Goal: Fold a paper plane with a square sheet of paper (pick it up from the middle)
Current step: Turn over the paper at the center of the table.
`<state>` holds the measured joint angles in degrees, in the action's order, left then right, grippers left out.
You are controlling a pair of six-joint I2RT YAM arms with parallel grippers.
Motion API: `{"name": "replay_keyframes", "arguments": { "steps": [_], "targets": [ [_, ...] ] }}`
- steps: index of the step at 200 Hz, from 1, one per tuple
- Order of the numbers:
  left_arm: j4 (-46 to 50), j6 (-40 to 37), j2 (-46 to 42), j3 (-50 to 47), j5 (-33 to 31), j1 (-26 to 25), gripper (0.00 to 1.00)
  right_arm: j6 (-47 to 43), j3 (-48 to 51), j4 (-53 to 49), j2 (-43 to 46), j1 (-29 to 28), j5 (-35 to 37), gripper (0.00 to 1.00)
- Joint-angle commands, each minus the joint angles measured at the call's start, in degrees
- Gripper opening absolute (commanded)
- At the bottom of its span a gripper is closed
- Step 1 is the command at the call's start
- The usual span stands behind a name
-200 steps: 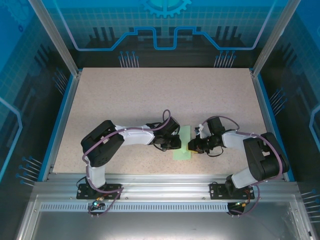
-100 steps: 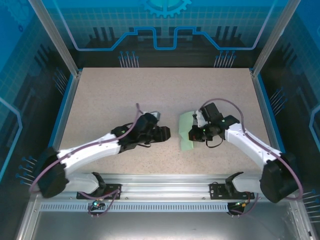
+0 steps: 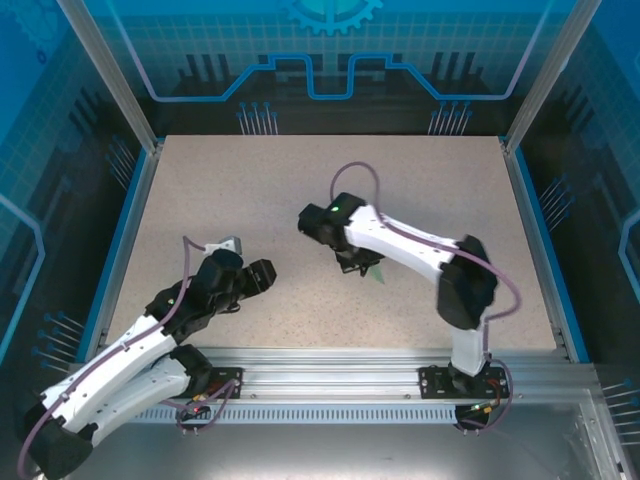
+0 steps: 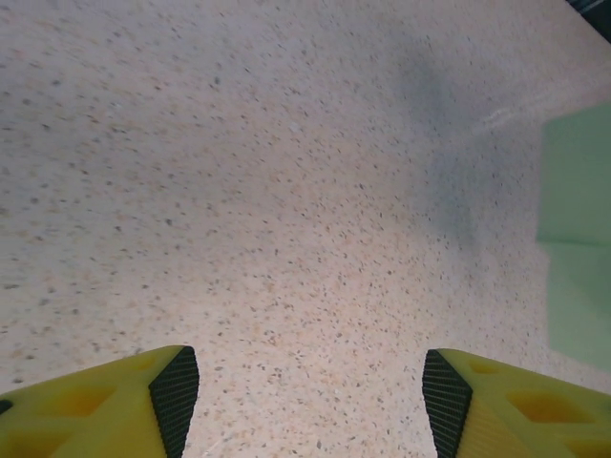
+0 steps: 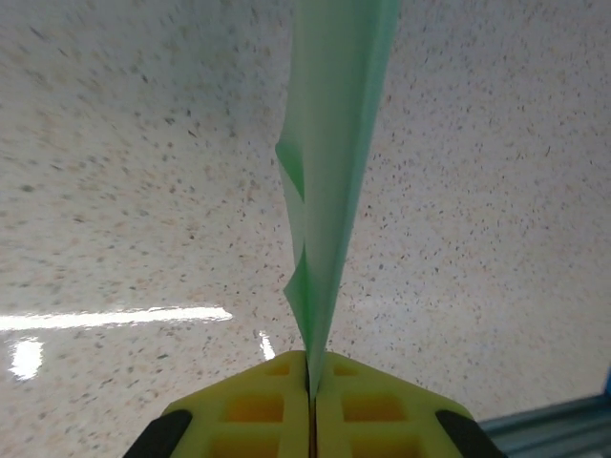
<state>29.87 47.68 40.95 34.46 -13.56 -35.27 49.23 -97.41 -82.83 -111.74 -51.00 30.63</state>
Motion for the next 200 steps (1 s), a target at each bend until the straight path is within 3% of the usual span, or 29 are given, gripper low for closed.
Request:
{"name": "replay_keyframes", "arguments": {
  "steps": [1, 39, 71, 88, 101, 122, 143, 163, 175, 200],
  "targets": [
    [4.58, -0.26, -3.26, -1.1, -3.4, 1.24, 0.68, 3.54, -4.37, -6.15, -5.42, -1.24, 0.53, 0.07],
    [8.23, 0.48, -5.35, -0.12, -7.04, 1.56, 0.67, -0.11, -12.13, -2.13, -15.91, -2.6, -7.54, 0.09],
    [8.95, 0.73, -4.76, 1.11, -6.65, 1.59, 0.68, -4.88, -16.16, 4.79, -19.46, -2.7, -17.51, 0.2],
    [8.77, 0.83, -4.24, 1.79, -6.01, 1.64, 0.69, -7.51, -16.12, 9.24, -18.85, -2.23, -23.63, 0.32],
    [7.99, 0.4, -3.56, 2.11, -4.99, 1.6, 0.7, -9.06, -12.37, 15.05, -15.11, -1.05, -29.34, 0.33],
    [5.74, -0.89, -1.28, 2.98, -1.92, 1.6, 0.71, -11.47, -4.13, 23.98, -7.14, 2.33, -36.62, 0.45],
    [-0.59, -3.37, 3.81, 3.16, 5.59, 1.61, 0.7, -13.5, 6.19, 32.08, 3.11, 7.37, -39.74, 0.47],
    [-7.58, -4.89, 13.56, 5.49, 15.1, 1.56, 0.62, -13.64, 19.52, 41.24, 12.42, 15.47, -44.05, 0.49],
    [-11.11, -5.29, 20.91, 7.79, 19.8, 1.21, 0.51, -13.93, 25.79, 46.17, 15.67, 20.94, -48.47, 0.5],
    [-14.26, -5.6, 35.67, 15.48, 24.28, -0.99, 0.36, -18.31, 29.68, 45.25, 16.99, 26.44, -50.25, 0.5]
  ]
}}
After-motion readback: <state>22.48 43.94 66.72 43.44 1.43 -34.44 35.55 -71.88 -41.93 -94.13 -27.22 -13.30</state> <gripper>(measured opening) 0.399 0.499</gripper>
